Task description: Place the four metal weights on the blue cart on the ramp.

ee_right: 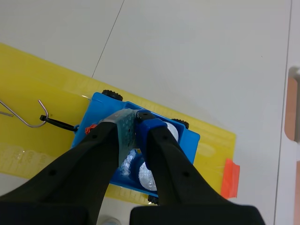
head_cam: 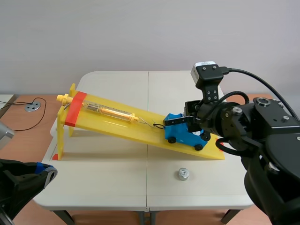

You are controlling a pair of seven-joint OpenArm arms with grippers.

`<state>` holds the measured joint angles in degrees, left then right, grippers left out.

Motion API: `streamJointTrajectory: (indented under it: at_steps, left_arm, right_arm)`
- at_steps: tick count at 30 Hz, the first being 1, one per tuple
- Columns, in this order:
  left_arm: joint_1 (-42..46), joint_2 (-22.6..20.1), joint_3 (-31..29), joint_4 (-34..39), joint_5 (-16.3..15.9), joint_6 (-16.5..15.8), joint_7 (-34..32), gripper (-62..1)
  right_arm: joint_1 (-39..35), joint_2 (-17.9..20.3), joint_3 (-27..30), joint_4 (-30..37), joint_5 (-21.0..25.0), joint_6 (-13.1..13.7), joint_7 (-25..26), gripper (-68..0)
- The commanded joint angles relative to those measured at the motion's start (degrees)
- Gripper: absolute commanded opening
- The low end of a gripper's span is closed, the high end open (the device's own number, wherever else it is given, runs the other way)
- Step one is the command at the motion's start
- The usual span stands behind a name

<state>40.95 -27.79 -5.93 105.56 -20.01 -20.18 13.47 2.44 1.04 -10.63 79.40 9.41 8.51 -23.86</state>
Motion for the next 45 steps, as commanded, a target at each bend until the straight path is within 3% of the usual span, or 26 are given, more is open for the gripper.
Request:
streamJointTrajectory:
  at_steps: [1, 12, 27, 34, 45]
  left_arm:
    - [-0.2, 0.5, -1.0, 4.2, -4.2, -0.6, -5.9, -55.8]
    - [-0.2, 0.5, -1.0, 4.2, -4.2, -0.6, -5.9, -55.8]
    - [-0.2, 0.5, -1.0, 4.2, -4.2, -0.6, -5.9, -55.8]
    - [-0.2, 0.5, -1.0, 4.2, -4.2, -0.6, -5.9, -55.8]
    - [-0.2, 0.5, -1.0, 4.2, -4.2, -0.6, -5.9, -55.8]
  right_arm:
    - [7.3, -0.8, 0.2, 3.6, 1.5, -2.1, 10.3, -66.8]
    - [7.1, -0.9, 0.1, 3.4, 1.2, -3.2, 10.5, -66.7]
    - [6.8, -0.2, 1.2, 4.6, 1.2, -2.6, 10.1, -48.5]
    - [2.6, 4.7, 2.1, 13.9, 1.8, -0.9, 7.5, -48.3]
    - [-10.6, 14.4, 4.2, 29.2, 11.3, 3.6, 2.5, -48.3]
